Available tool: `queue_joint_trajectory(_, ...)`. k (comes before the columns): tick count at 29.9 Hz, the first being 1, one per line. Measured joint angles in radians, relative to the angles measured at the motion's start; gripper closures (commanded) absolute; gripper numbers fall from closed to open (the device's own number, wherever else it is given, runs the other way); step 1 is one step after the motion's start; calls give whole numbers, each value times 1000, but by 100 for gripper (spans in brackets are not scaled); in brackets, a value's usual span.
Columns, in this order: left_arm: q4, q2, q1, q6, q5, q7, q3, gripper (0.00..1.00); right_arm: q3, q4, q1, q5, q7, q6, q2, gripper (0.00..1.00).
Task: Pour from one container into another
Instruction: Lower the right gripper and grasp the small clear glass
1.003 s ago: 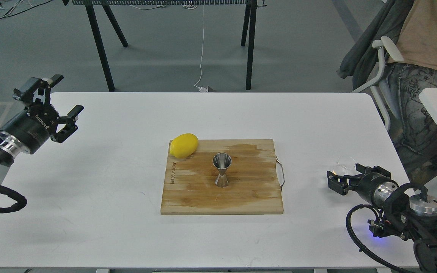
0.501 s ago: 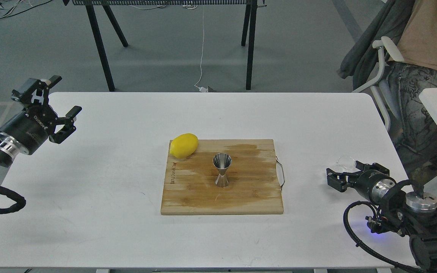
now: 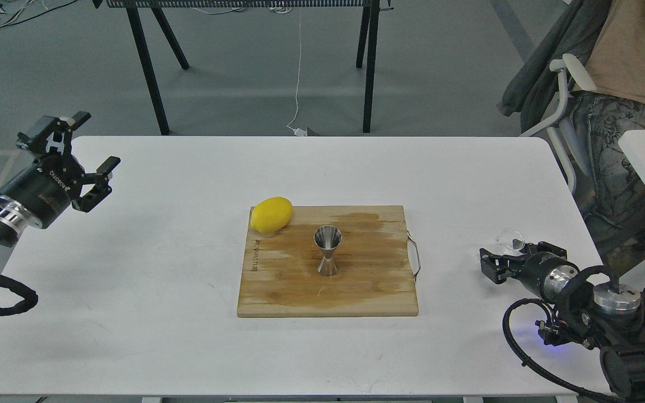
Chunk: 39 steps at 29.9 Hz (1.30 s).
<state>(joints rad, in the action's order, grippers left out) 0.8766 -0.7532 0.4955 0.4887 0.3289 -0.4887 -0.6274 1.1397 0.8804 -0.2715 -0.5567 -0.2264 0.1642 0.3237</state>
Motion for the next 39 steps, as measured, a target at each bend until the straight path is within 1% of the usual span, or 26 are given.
queue_joint_trajectory(5,-3,0,0,0,1,0,0,2,-2,-1,0,0,1,-8,0,33)
queue_joint_trajectory(13,-14,1,0,0,0,0,0,2,-3,-7,0,0,0,-31,-1,35)
queue_joint_trajectory(17,-15,2,0,0,0,0,0,2,-3,-8,1,0,-1,-38,0,38)
queue_joint_trajectory(20,-15,2,0,0,0,0,0,2,-4,-8,2,0,-1,-53,0,43)
queue_joint_trajectory(23,-15,2,0,0,0,0,0,2,-5,-8,4,0,0,-70,0,45)
queue_joint_trajectory(26,-17,2,0,0,0,0,0,2,-5,-8,5,6,1,-77,-1,53)
queue_joint_trajectory(28,-22,2,0,0,0,0,0,2,-5,-9,5,14,1,-79,-3,55)
queue_joint_trajectory(39,-27,2,0,0,-1,0,0,2,-4,-21,6,20,1,-83,-14,59)
